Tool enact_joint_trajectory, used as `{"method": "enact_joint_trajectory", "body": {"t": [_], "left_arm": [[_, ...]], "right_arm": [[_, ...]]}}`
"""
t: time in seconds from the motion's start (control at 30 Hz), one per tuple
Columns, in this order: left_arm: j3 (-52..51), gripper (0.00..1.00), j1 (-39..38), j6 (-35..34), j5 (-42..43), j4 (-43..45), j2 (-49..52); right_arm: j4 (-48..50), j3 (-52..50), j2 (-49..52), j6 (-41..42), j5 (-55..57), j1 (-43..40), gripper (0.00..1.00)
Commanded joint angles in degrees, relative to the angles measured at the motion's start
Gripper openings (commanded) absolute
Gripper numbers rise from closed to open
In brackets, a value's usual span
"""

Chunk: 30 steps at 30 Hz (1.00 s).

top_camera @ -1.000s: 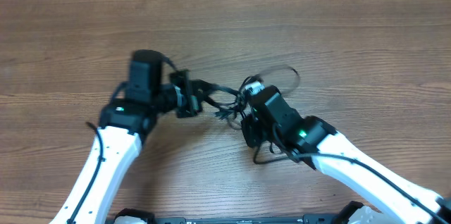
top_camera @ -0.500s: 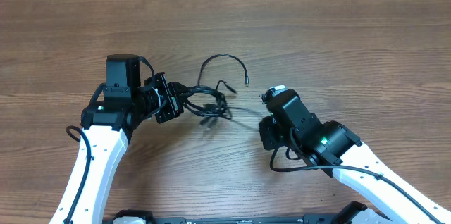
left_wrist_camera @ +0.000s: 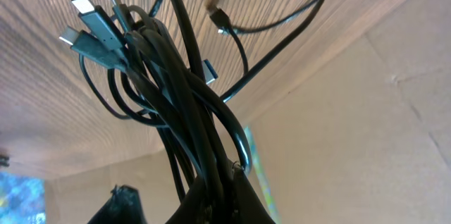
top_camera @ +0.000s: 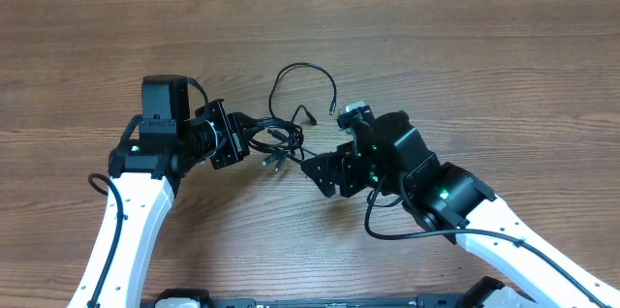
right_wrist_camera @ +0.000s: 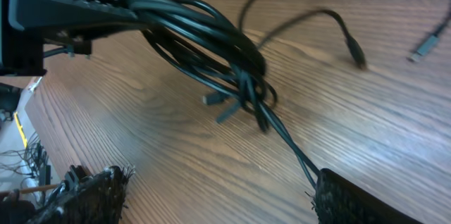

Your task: Untangle cables

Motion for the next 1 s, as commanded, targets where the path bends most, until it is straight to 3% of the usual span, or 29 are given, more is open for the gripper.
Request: {"method": "enact_joint_trajectory", "body": {"t": [0.0,0.2,0.43,0.53,0.73,0.87,0.97], "left_arm": [[1.2,0.04,-0.6,1.1,4.2,0.0,-0.4],[1.2,0.04,-2.0,0.9,4.3,0.0,-0.4],[1.2,0.04,-2.0,0.9,6.2,0.0,-0.4],[1.2,0.04,-2.4,0.9,7.8,0.0,-0.4],[1.2,0.05,-3.5,0.6,8.1,0.6,-0.4],[1.2,0.04,-3.4,0.7,3.3,3.9,-0.4],[1.2,0.04,-3.6,1.5,-4.2,4.0,-0.4]], "right_arm": [[3.3,-0.2,3.4,-1.3,0.0,2.0,0.83],[8.0,-0.2,11.6,1.0,12.4,4.6,0.63],[10.8,-0.2,13.9,4.5,13.7,4.6,0.43],[13.2,-0.2,14.5,4.5,13.7,4.6,0.42],[11.8,-0.2,15.4,4.5,13.6,4.6,0.13],[7.6,-0.2,15.0,4.6,9.8,4.6,0.06],[4.7,-0.1,12.8,4.7,0.4,4.6,0.04]]}}
